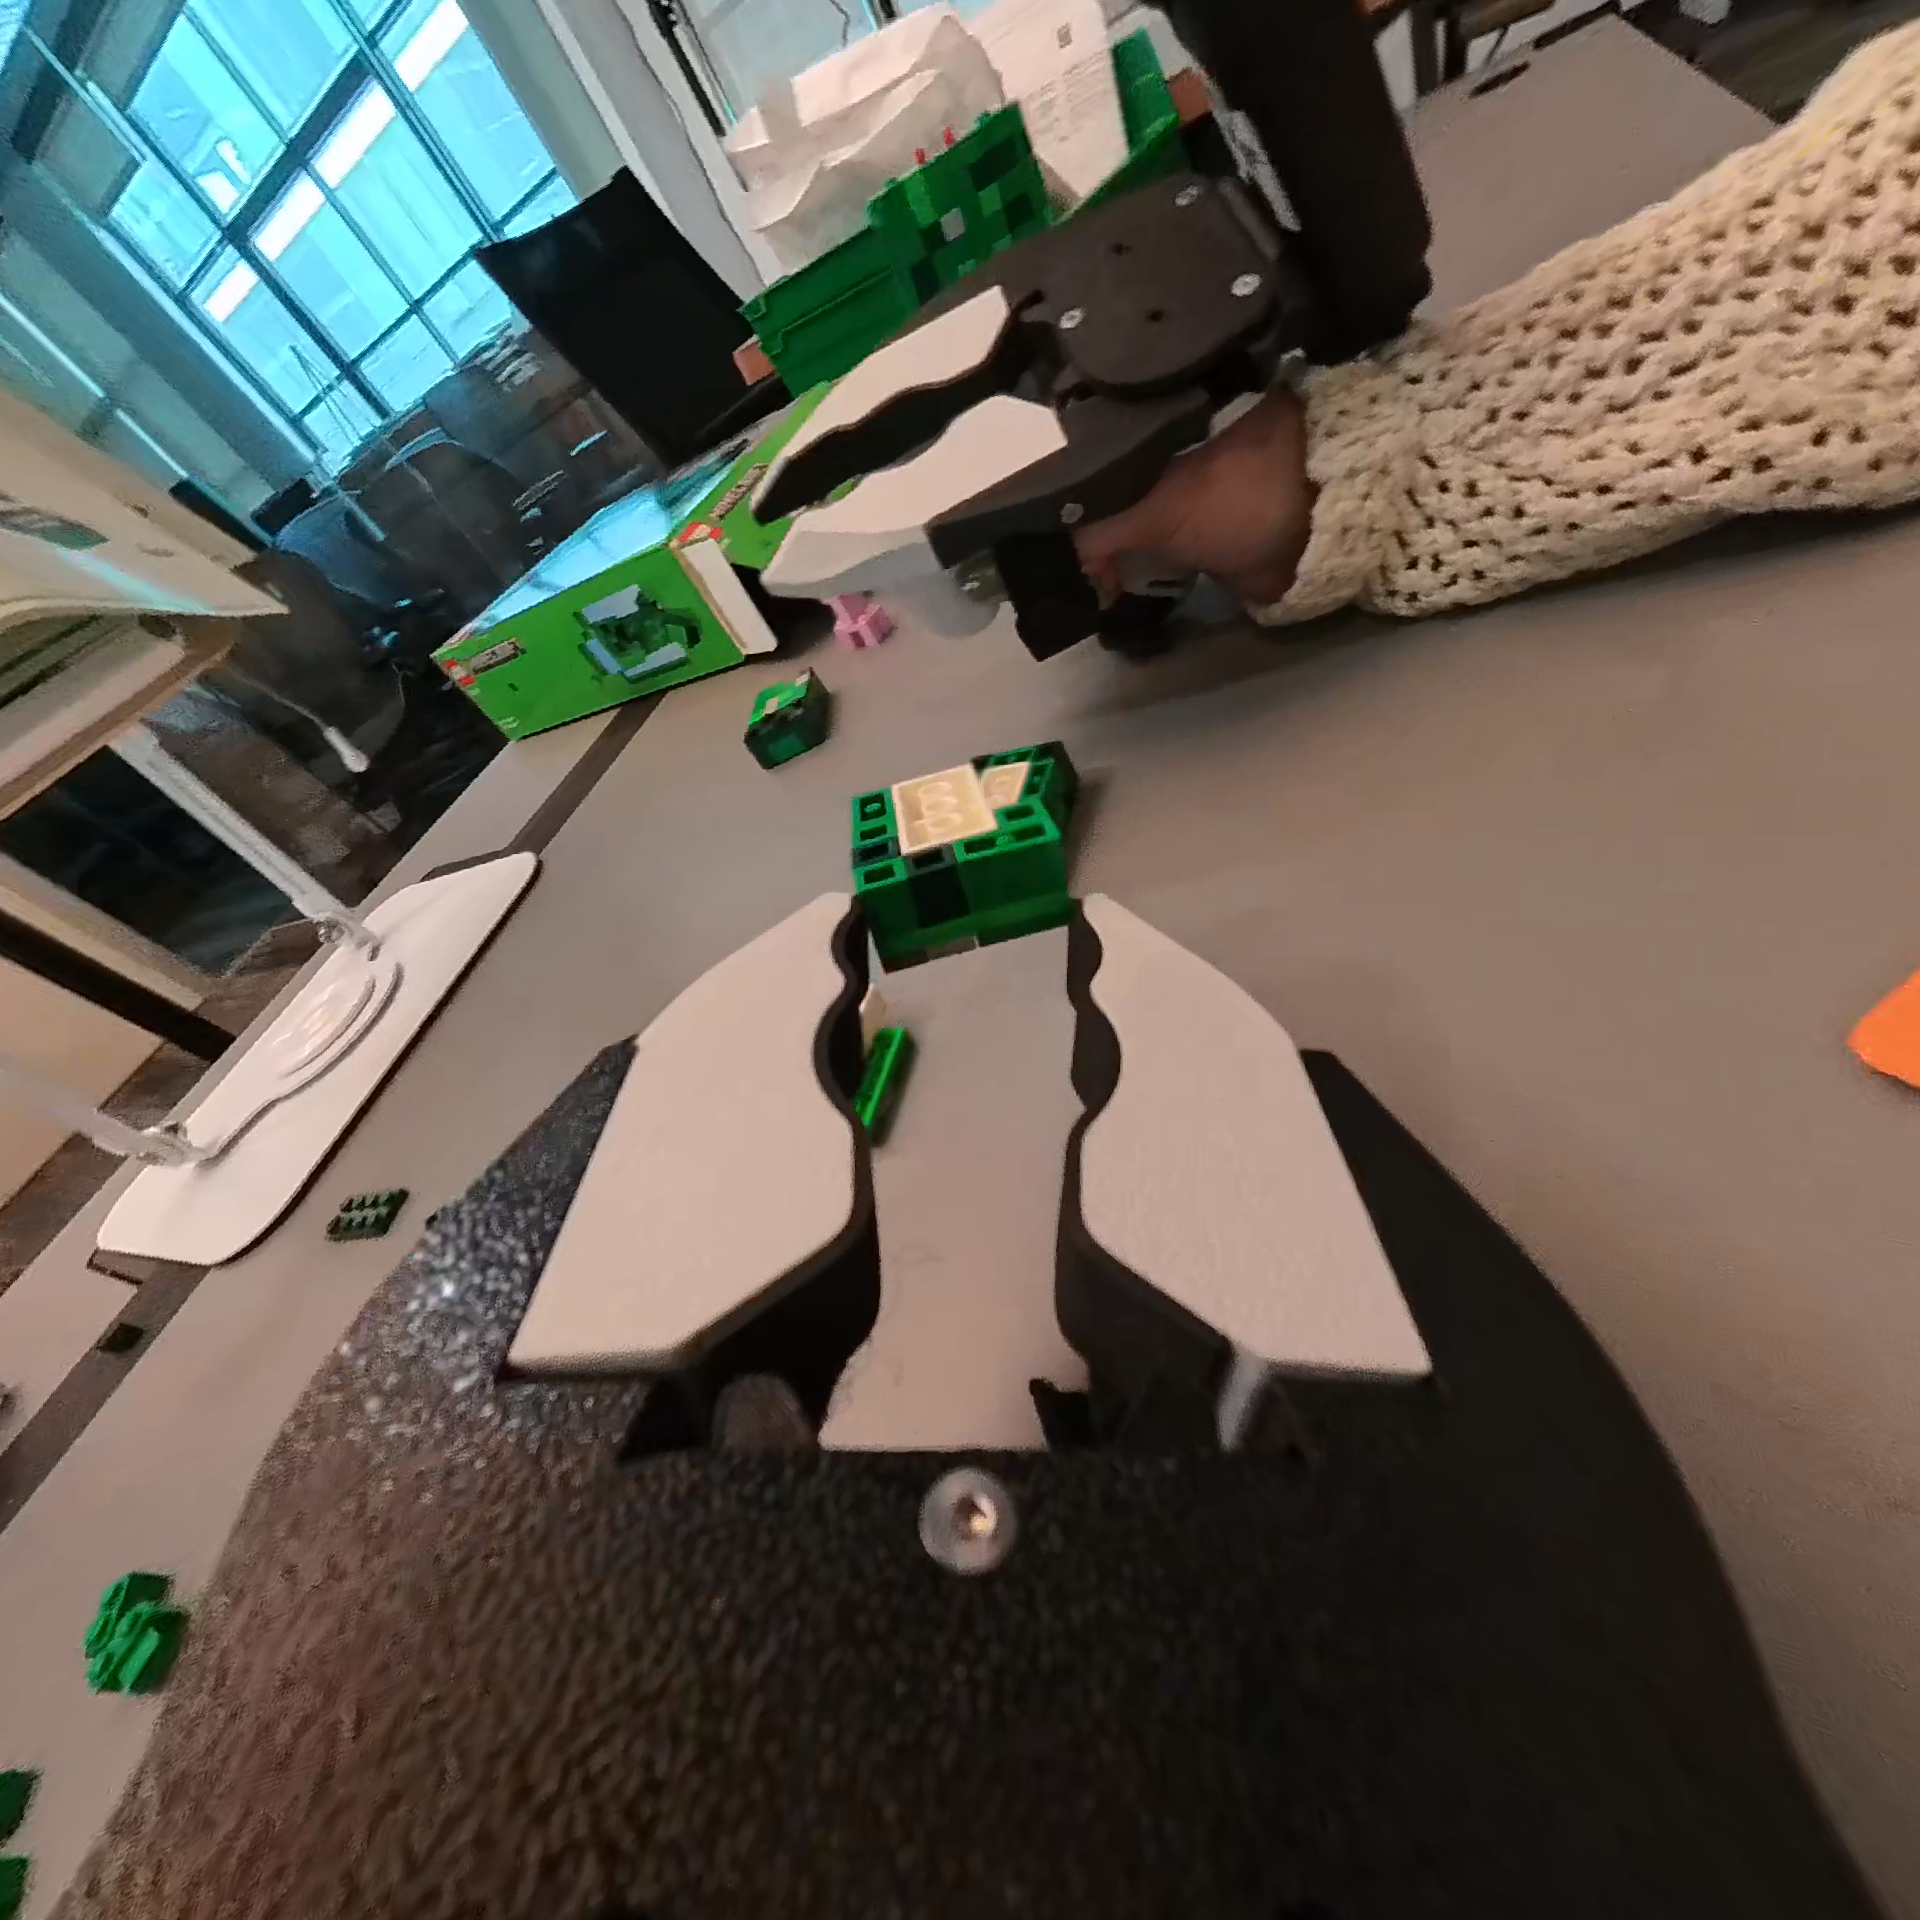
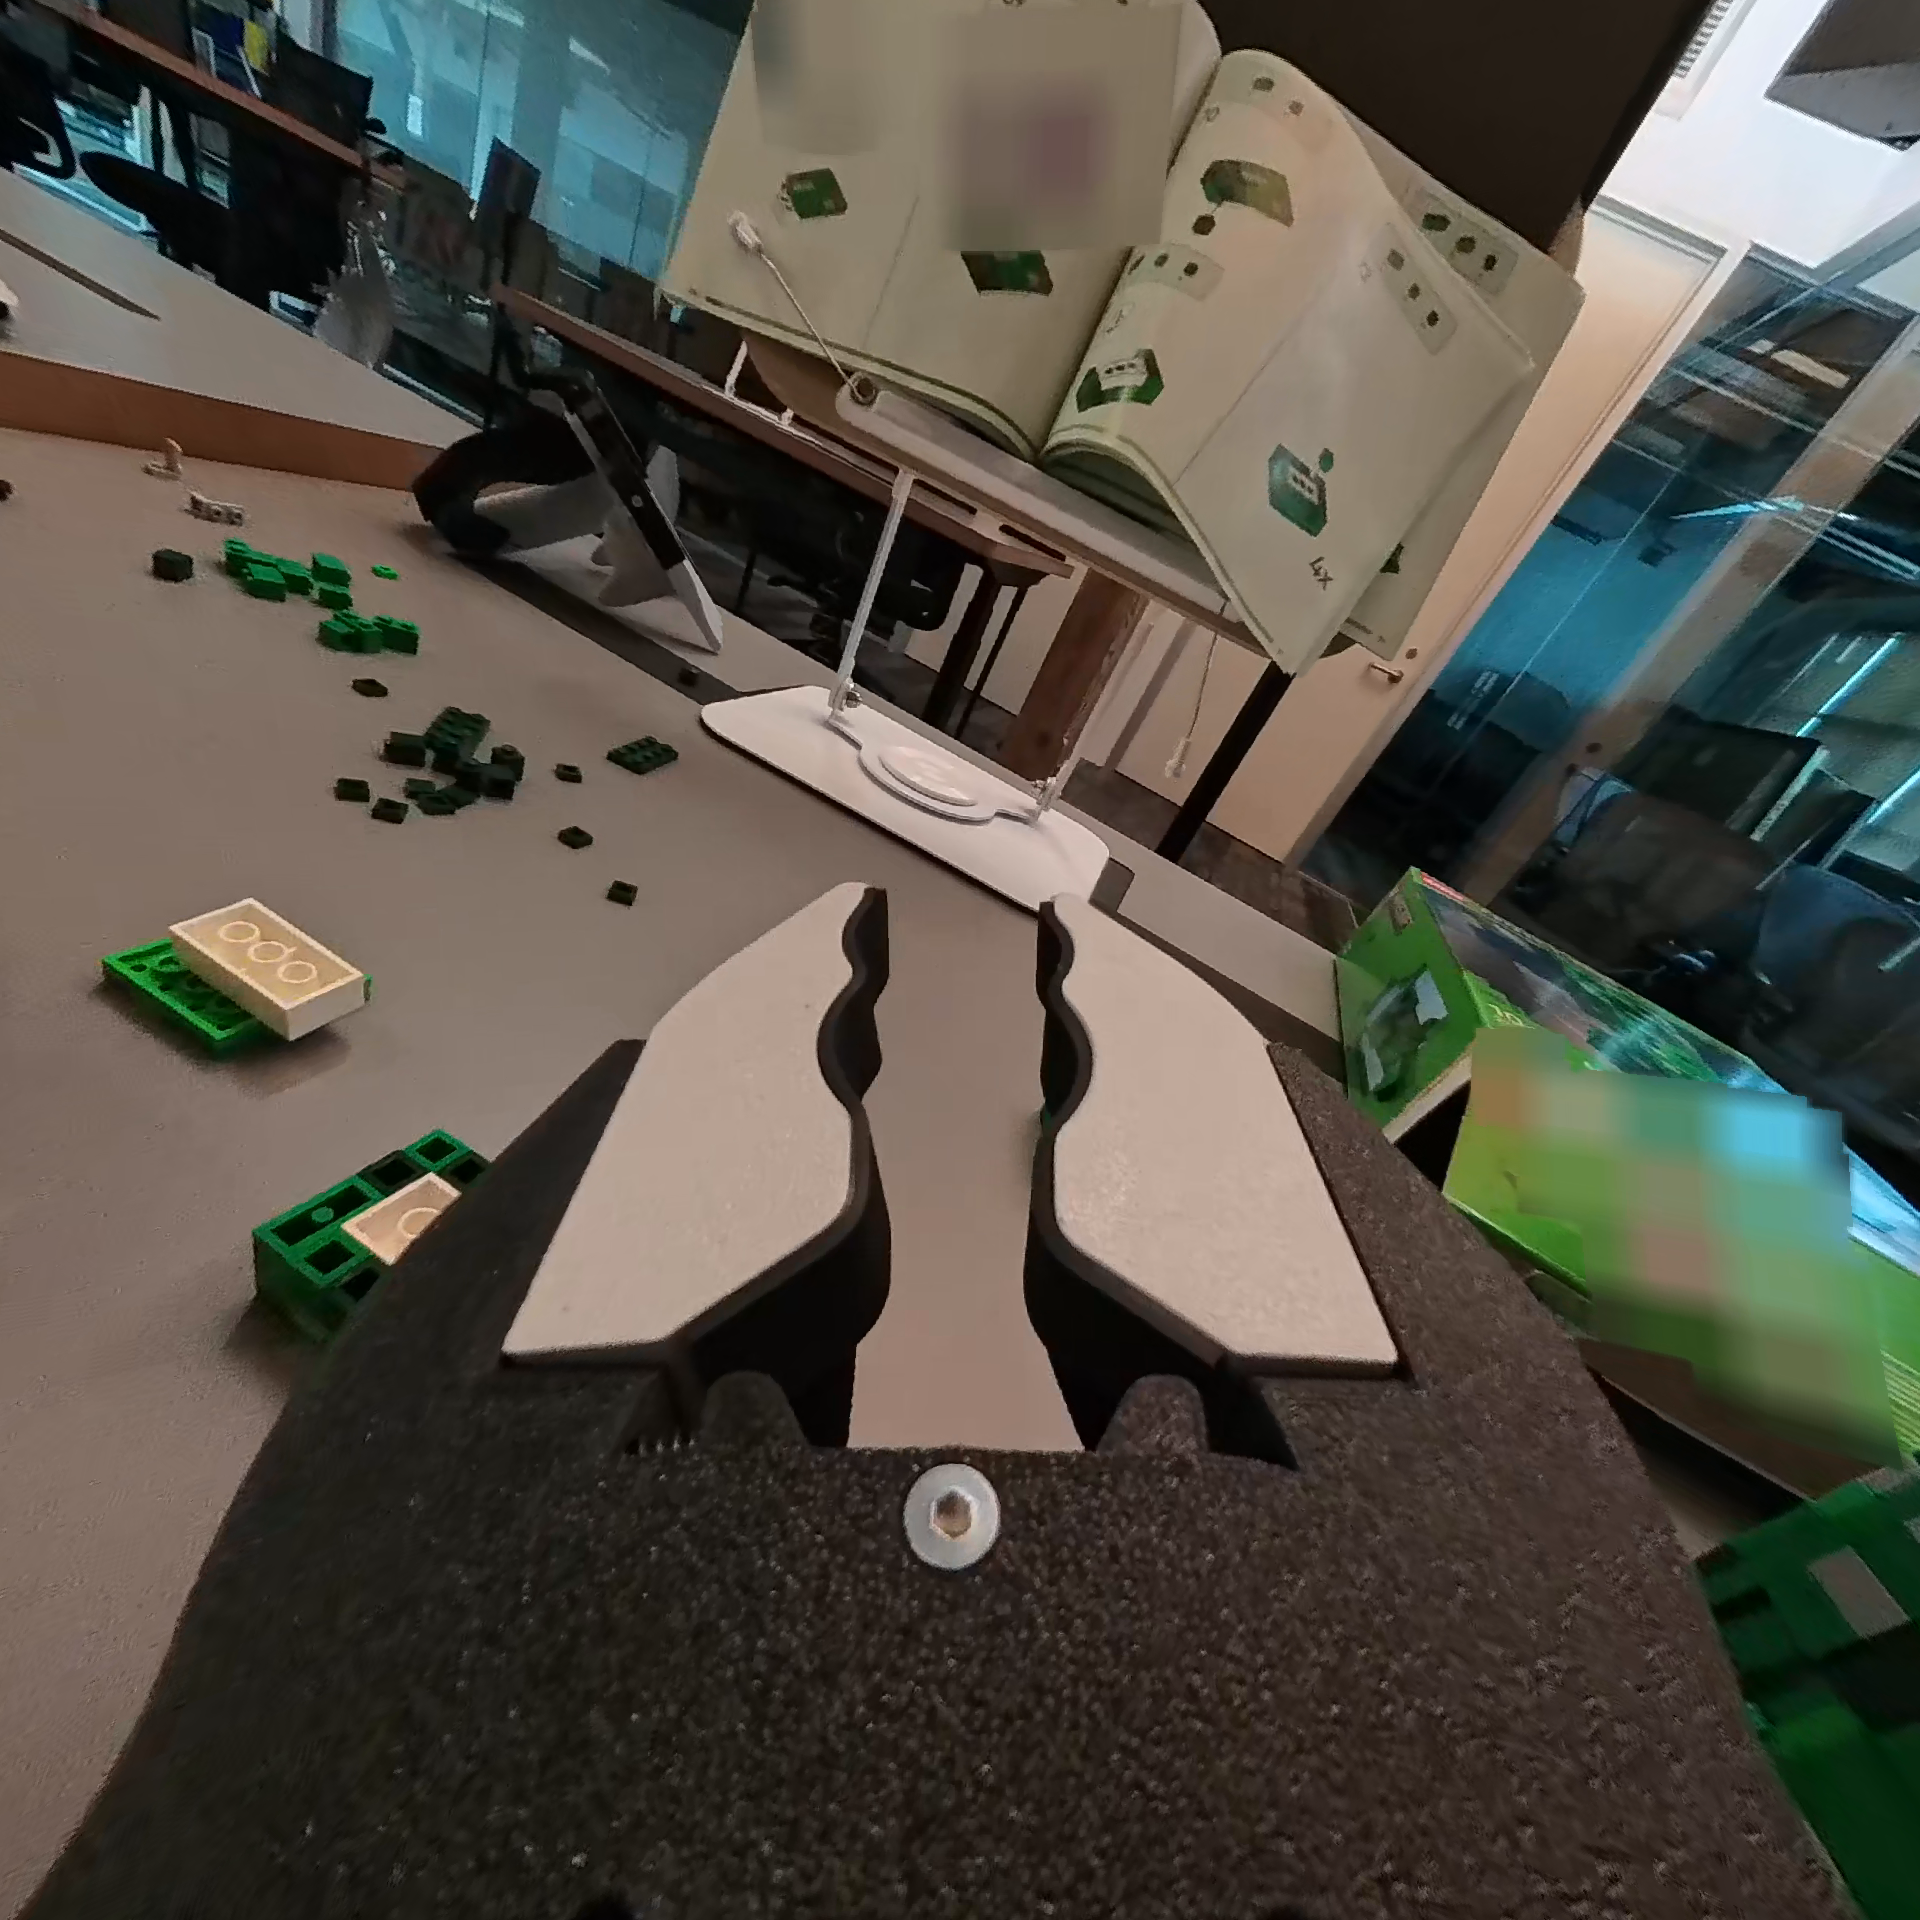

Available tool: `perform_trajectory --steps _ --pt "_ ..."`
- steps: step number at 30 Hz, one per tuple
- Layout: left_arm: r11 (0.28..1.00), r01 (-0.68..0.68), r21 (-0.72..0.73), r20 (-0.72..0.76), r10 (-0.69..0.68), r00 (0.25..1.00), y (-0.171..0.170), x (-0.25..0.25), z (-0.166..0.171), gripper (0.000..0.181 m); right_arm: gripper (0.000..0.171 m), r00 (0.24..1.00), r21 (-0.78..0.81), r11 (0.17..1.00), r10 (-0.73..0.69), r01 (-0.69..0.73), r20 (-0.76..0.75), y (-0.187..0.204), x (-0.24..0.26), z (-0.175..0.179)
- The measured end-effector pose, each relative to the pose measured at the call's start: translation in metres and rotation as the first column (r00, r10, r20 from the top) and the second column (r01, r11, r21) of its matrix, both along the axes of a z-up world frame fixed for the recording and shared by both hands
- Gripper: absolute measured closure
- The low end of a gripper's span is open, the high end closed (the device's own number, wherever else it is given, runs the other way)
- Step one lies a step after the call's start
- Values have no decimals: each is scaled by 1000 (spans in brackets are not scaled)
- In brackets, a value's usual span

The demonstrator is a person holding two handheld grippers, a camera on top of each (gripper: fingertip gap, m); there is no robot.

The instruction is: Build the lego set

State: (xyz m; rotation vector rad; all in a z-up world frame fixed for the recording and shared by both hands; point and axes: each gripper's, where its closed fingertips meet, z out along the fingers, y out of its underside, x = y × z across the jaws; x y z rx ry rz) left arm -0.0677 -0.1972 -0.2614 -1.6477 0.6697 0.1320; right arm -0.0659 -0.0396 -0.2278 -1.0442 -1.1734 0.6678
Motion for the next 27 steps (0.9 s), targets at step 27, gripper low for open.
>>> perform_trajectory --steps 27 --pt "995 -95 21 -35 96 995 4 -19 -1 145 152 318 -717 622 780 -313 538 -174 -198 18"
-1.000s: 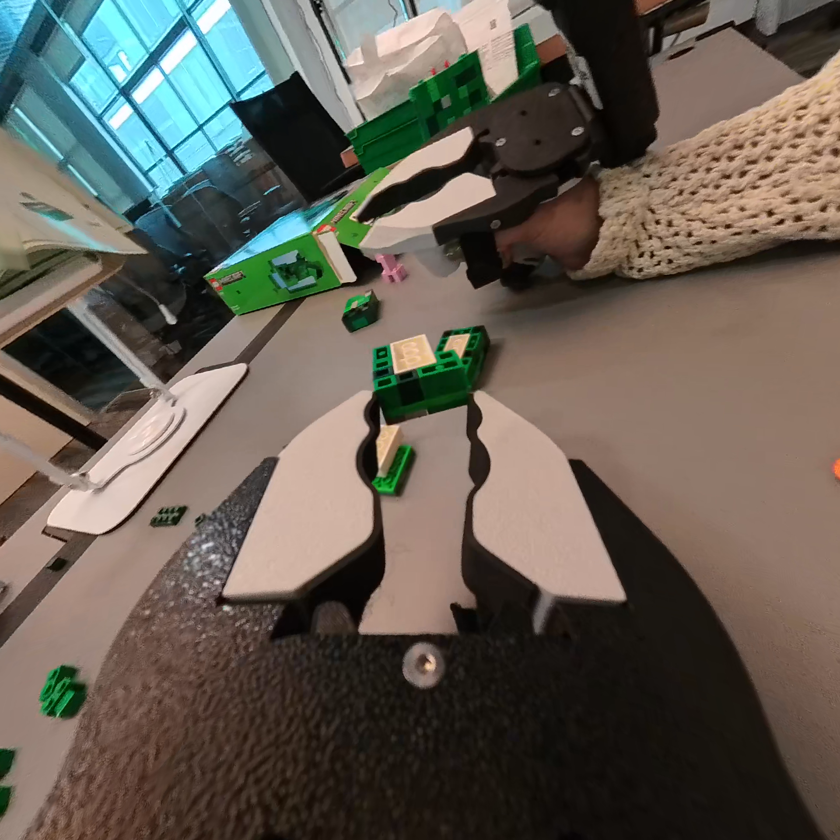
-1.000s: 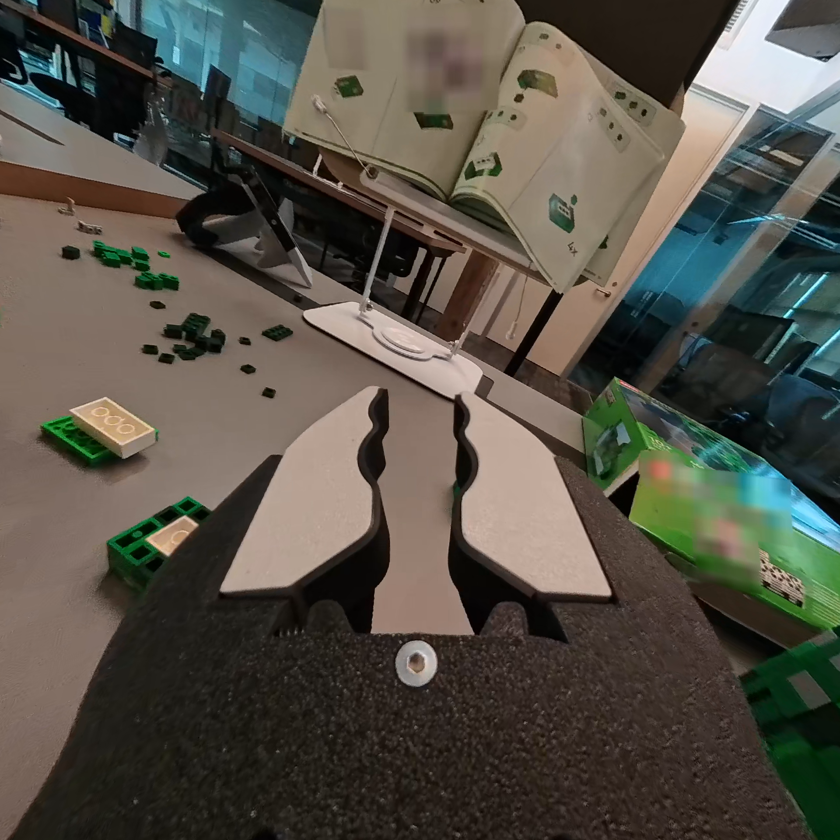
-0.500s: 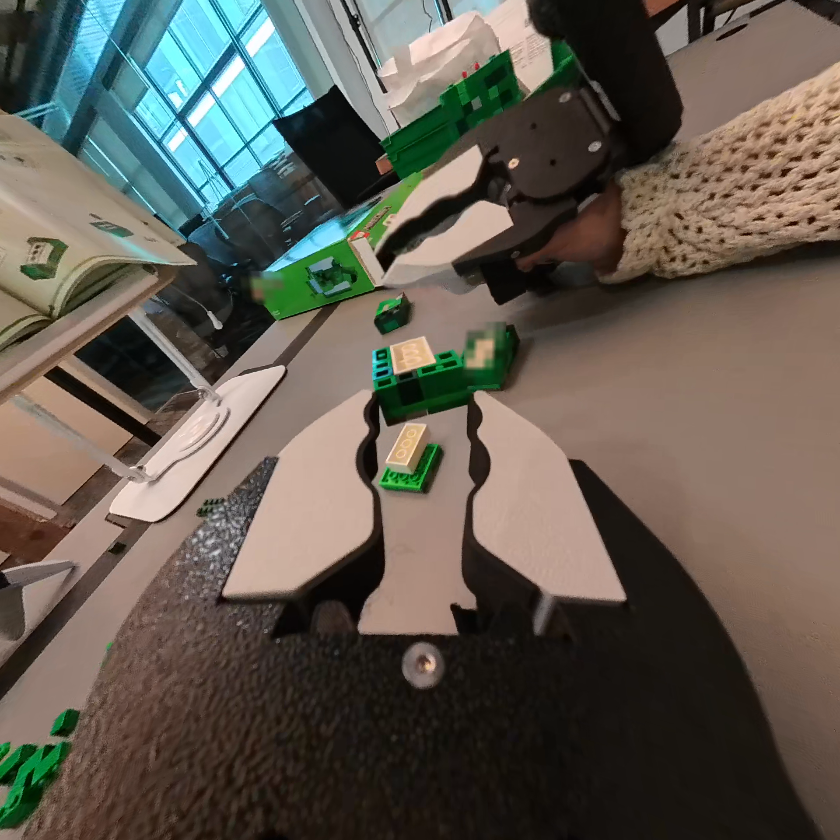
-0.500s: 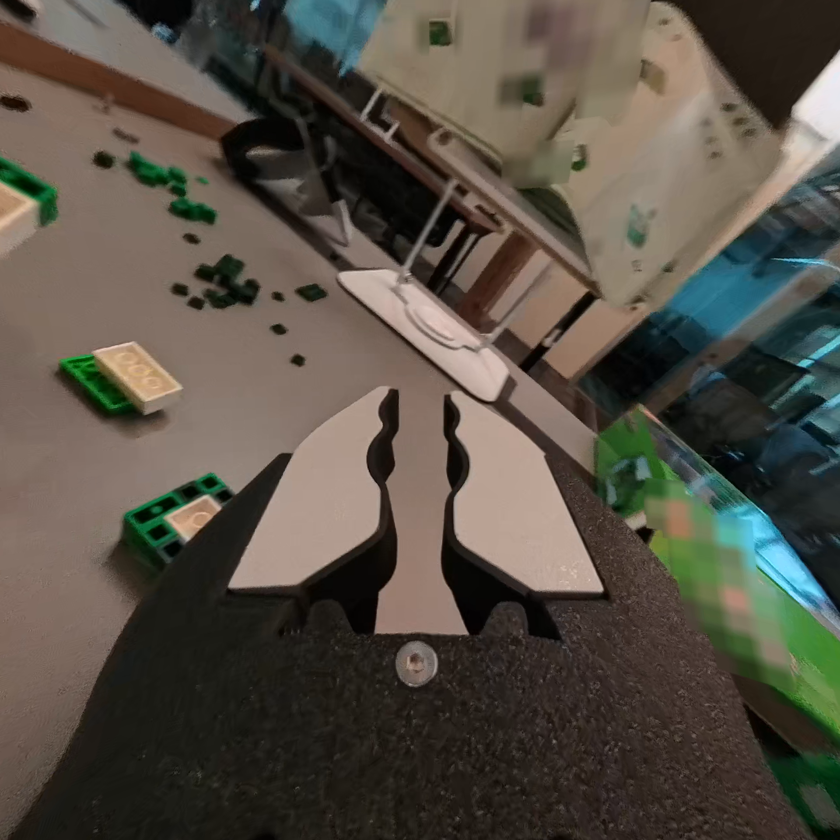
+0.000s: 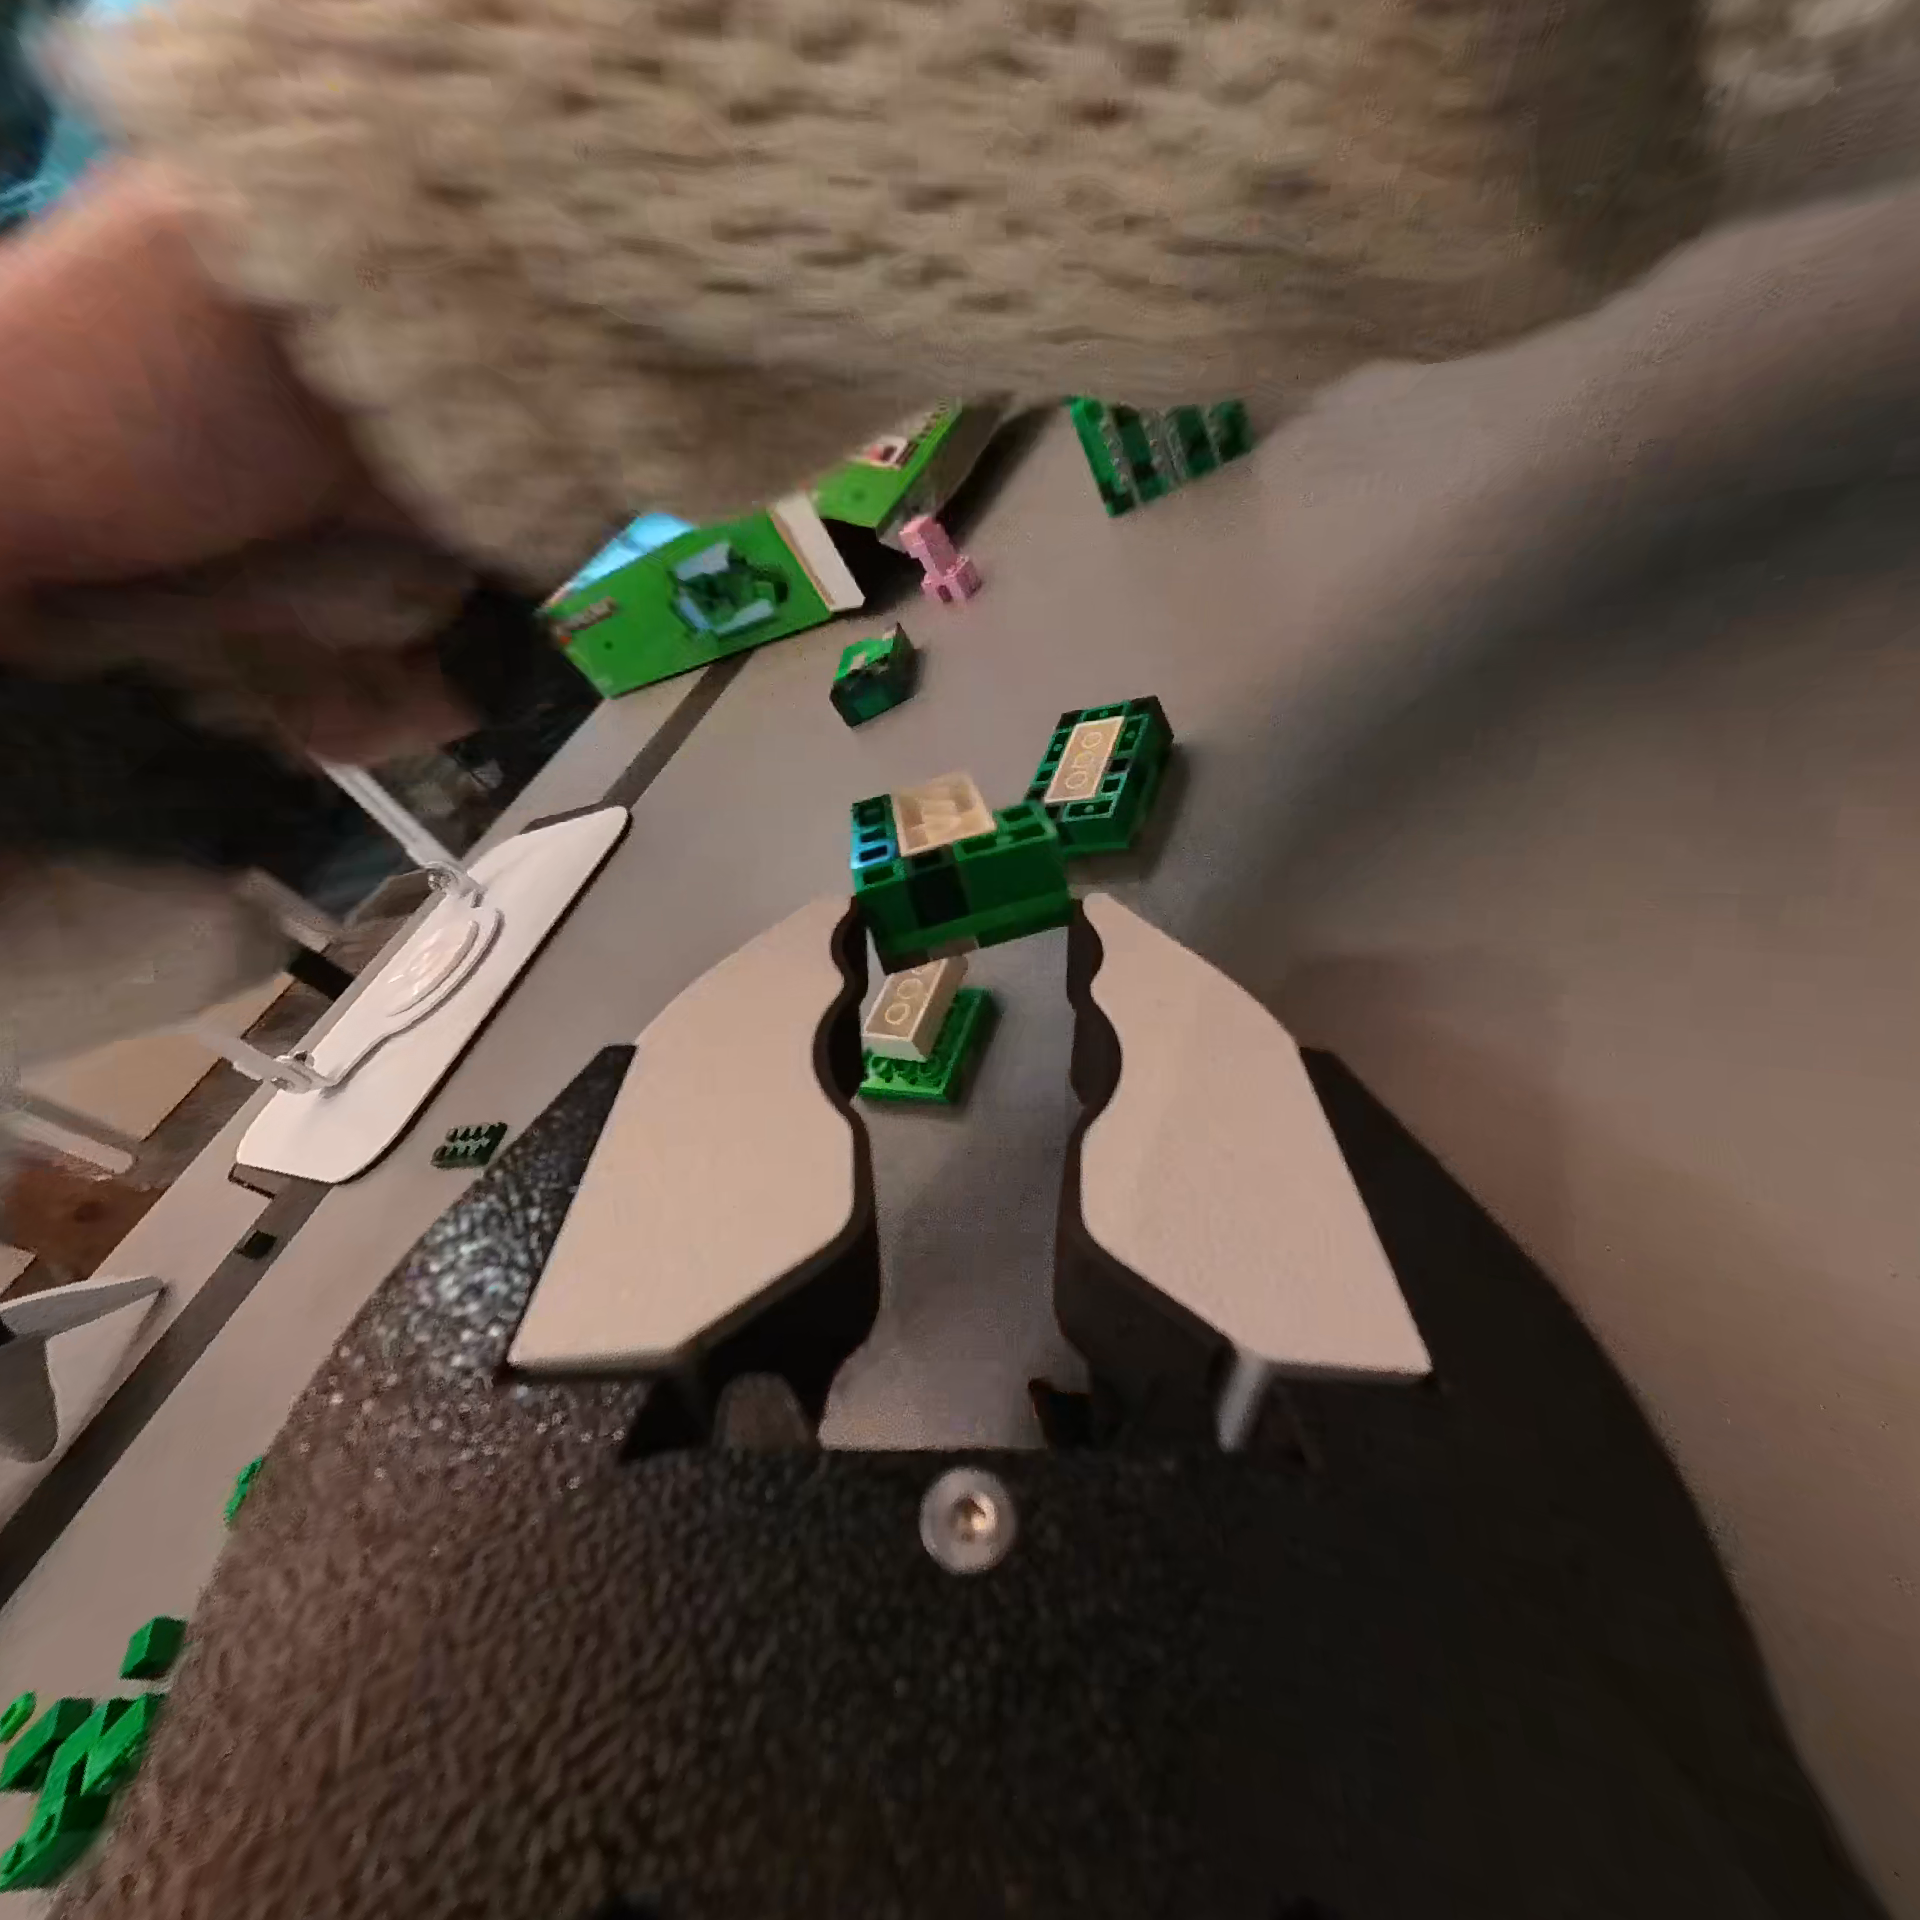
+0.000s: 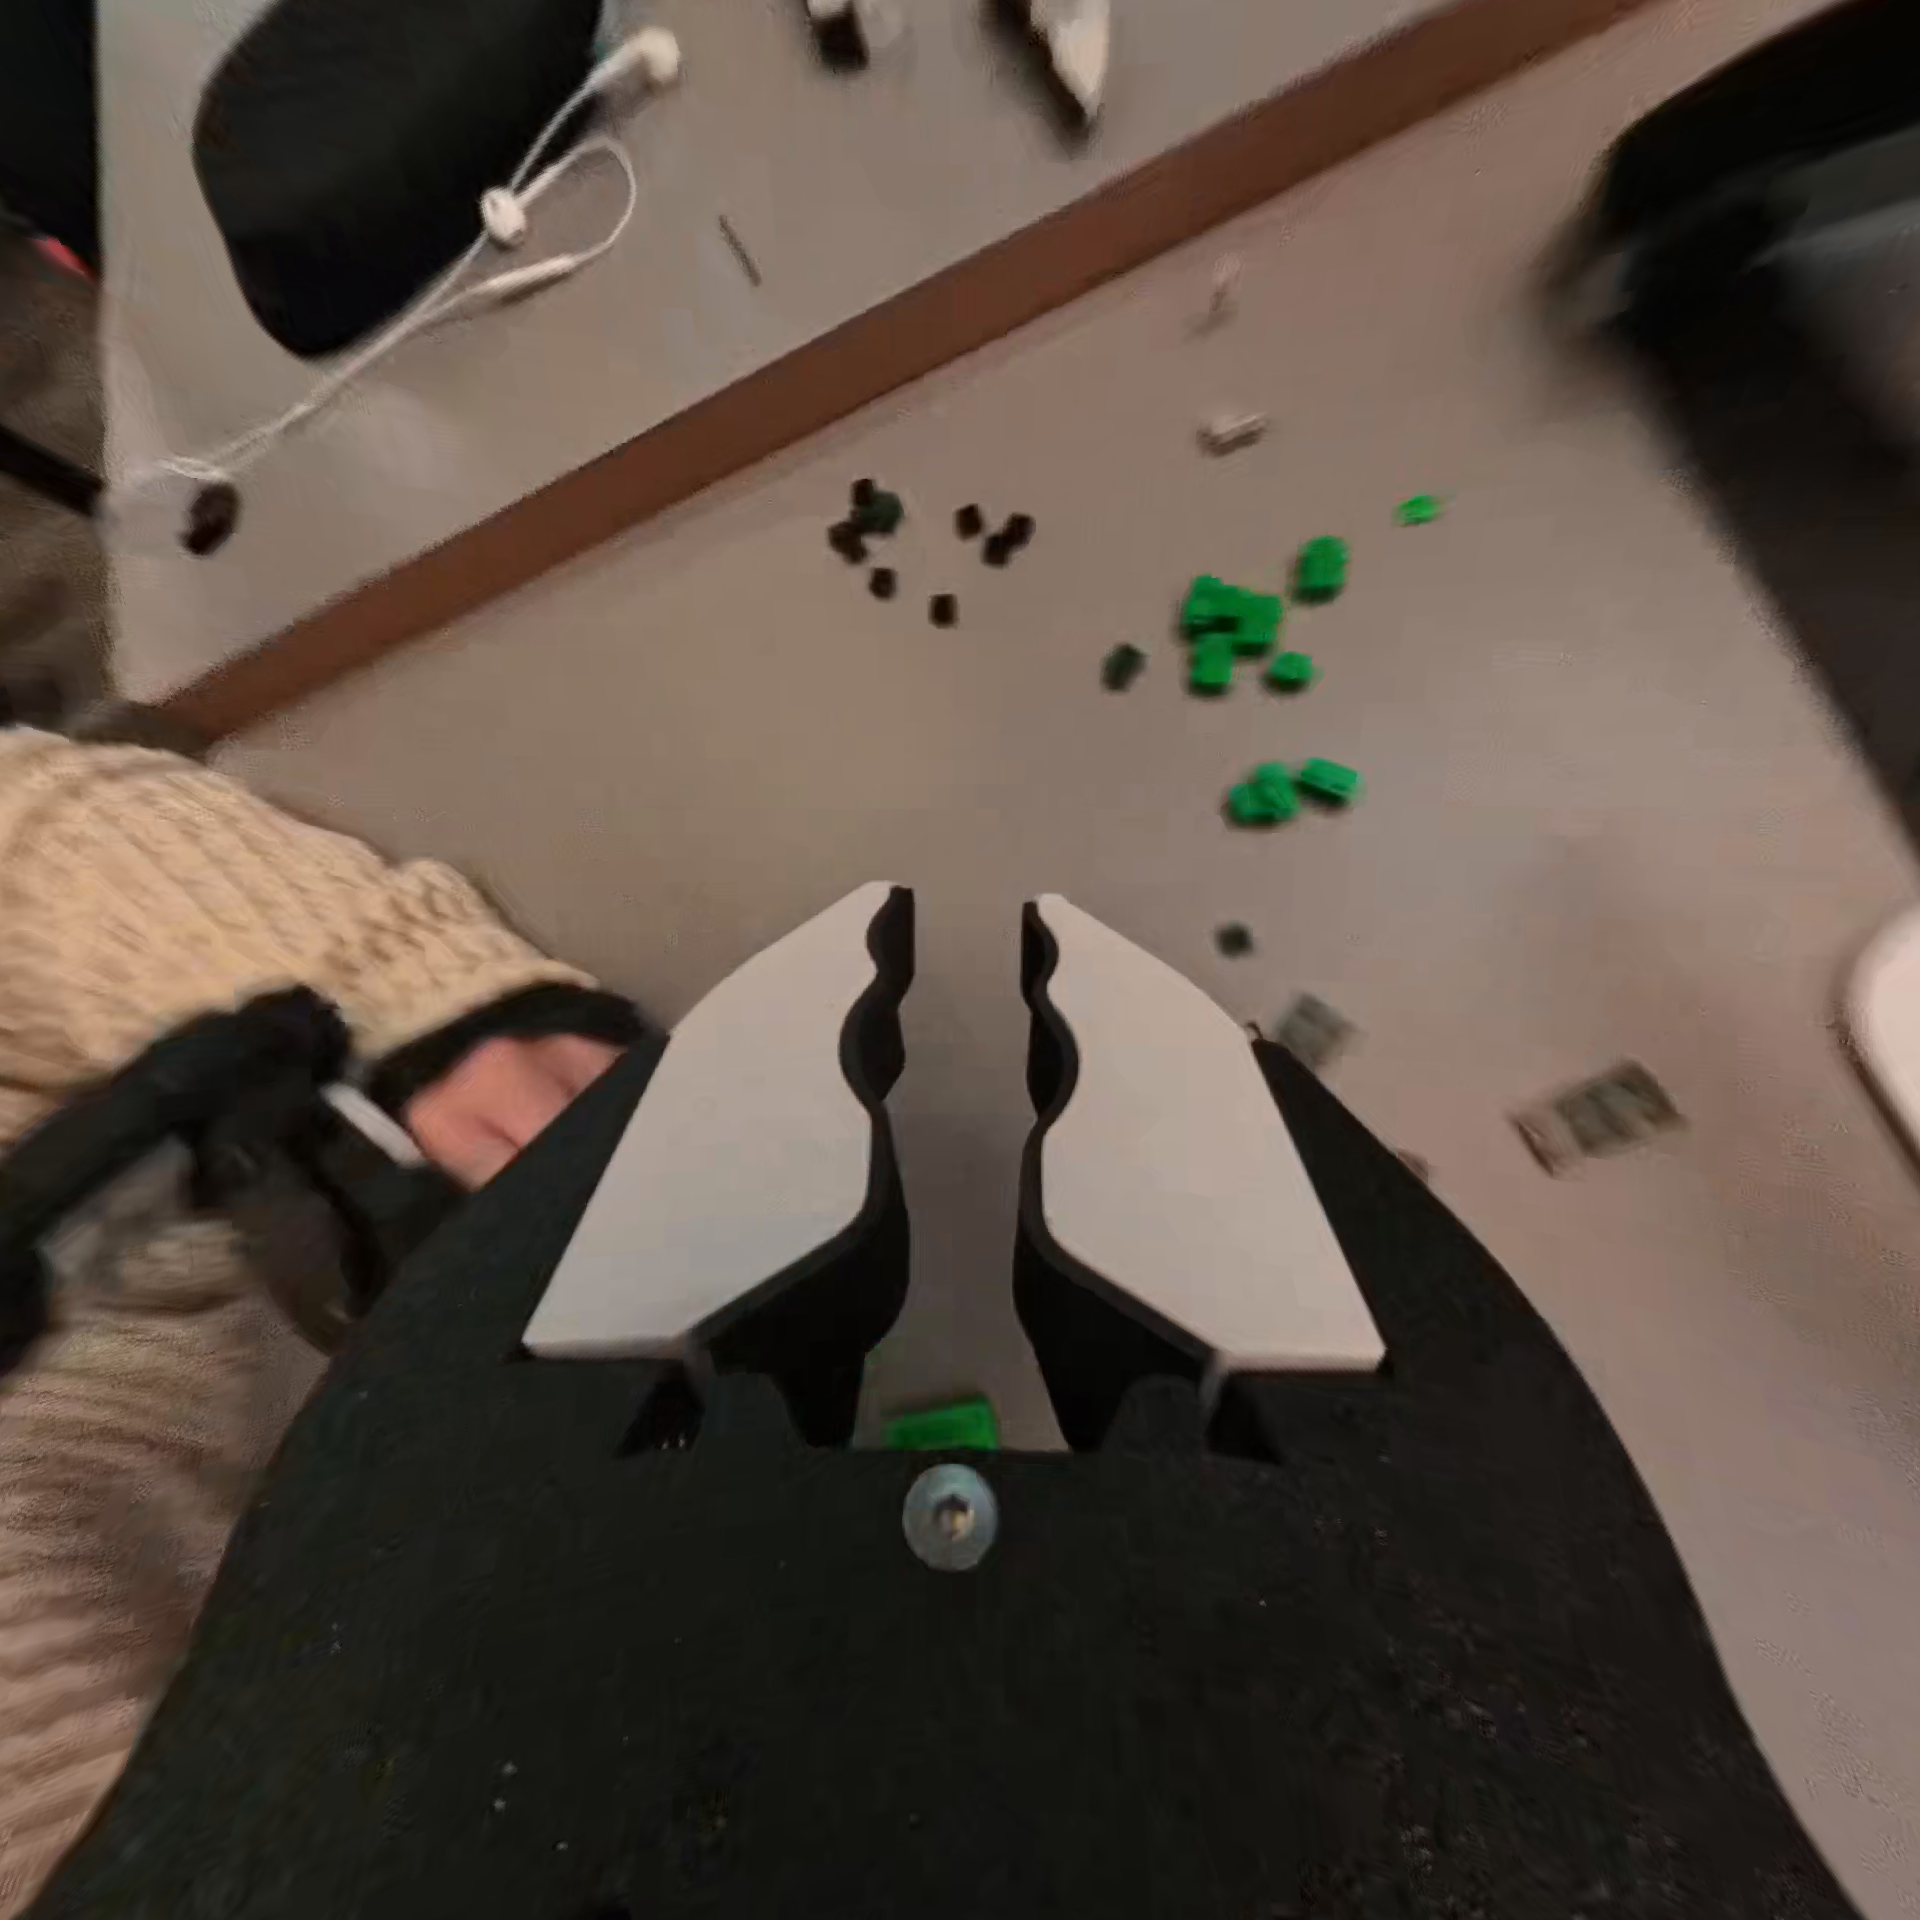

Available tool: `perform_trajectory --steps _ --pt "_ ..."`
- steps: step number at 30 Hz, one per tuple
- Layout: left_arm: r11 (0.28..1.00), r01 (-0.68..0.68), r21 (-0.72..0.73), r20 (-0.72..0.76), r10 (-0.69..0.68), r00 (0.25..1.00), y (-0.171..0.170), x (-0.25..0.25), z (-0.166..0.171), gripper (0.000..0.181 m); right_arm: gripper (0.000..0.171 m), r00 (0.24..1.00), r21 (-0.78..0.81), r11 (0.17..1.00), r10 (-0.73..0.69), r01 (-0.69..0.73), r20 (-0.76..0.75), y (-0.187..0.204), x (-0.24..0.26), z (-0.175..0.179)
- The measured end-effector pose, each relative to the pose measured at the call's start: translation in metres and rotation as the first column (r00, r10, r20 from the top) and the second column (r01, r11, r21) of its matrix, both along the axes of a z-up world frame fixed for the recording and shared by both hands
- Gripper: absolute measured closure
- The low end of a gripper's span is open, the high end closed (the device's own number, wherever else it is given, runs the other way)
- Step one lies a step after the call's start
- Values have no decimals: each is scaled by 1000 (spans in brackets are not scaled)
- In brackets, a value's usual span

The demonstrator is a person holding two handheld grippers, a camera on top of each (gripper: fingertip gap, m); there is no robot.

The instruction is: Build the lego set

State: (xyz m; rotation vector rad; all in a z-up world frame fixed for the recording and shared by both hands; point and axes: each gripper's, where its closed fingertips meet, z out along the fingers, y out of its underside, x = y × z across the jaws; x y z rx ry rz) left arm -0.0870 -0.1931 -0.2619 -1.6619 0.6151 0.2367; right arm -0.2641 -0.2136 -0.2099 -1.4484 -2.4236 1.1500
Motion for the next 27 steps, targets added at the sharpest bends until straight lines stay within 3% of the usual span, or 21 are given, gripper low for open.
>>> perform_trajectory --steps 2,5,11,14,21,27 --pt "1000 6 -5 -22 -6 1000 0 2 -2 145 158 983 5 999 44 -45 180 -23 -29 -9" --pt "1000 12 -13 -44 -13 999 0 4 -4 145 154 931 189 978 11 -86 366 -33 -63 -38" --pt "999 24 -23 -58 -25 998 0 6 -7 145 162 815 409 888 -72 -210 575 -35 -83 -86" --pt "999 27 -28 -64 -29 998 0 7 -8 145 159 783 481 838 -112 -256 611 -34 -83 -99" --pt "998 41 -44 -91 -44 995 1 10 -12 145 157 801 584 764 -155 -274 578 -33 -95 -103" --pt "998 43 -47 -95 -47 994 1 10 -13 145 162 788 590 756 -167 -283 592 -32 -92 -110"
